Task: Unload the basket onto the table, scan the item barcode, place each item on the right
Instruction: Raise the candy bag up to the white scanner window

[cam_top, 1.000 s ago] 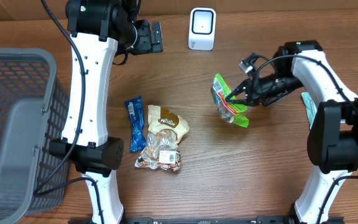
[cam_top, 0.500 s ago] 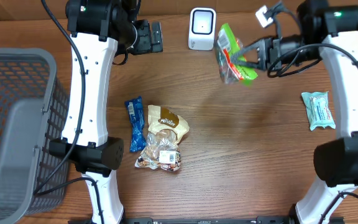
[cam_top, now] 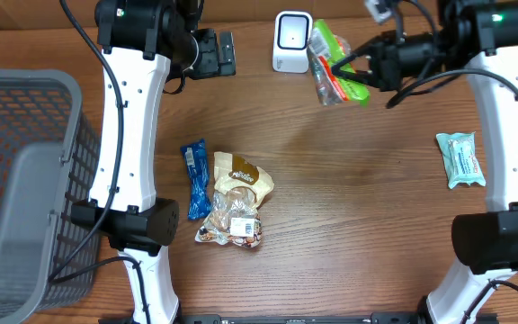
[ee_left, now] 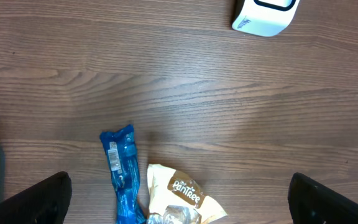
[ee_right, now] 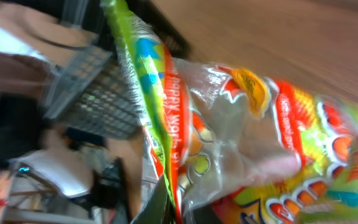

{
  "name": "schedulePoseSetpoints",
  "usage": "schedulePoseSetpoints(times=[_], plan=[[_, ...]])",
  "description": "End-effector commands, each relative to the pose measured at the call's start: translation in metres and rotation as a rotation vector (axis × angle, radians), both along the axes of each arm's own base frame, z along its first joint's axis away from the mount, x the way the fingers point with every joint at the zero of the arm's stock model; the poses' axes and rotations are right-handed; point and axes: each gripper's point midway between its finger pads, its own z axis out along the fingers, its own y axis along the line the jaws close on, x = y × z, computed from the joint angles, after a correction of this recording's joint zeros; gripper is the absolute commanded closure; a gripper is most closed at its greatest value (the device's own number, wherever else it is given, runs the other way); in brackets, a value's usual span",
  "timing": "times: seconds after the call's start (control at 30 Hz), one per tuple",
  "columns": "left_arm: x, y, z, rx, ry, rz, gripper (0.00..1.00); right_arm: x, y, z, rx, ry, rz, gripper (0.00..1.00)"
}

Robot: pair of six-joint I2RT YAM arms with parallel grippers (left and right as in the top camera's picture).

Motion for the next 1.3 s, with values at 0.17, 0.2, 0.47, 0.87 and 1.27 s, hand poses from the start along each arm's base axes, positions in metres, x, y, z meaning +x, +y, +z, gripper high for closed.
schedulePoseSetpoints(times=[0.17, 0.2, 0.47, 0.87, 1.27], plan=[[0.001, -0.005, -0.001, -0.004, 0.002, -0.007, 0.0, 0.081, -0.006, -0.064, -0.613, -0.084, -0.633, 0.96], [0.001, -0.005, -0.001, -0.004, 0.002, -0.007, 0.0, 0.091, -0.009, -0.073, -0.698, -0.132, -0.687, 0.96], [0.001, -0.005, -0.001, -0.004, 0.002, -0.007, 0.0, 0.143, -0.031, -0.123, -0.989, -0.297, -0.896, 0.96], [0.001, -0.005, -0.001, -0.004, 0.002, -0.007, 0.0, 0.216, -0.008, -0.132, -1.165, -0.718, -0.904, 0.96], [0.001, -0.005, -0.001, -0.004, 0.002, -0.007, 0.0, 0.236, 0.01, -0.187, -1.362, -0.859, -0.644, 0.96]])
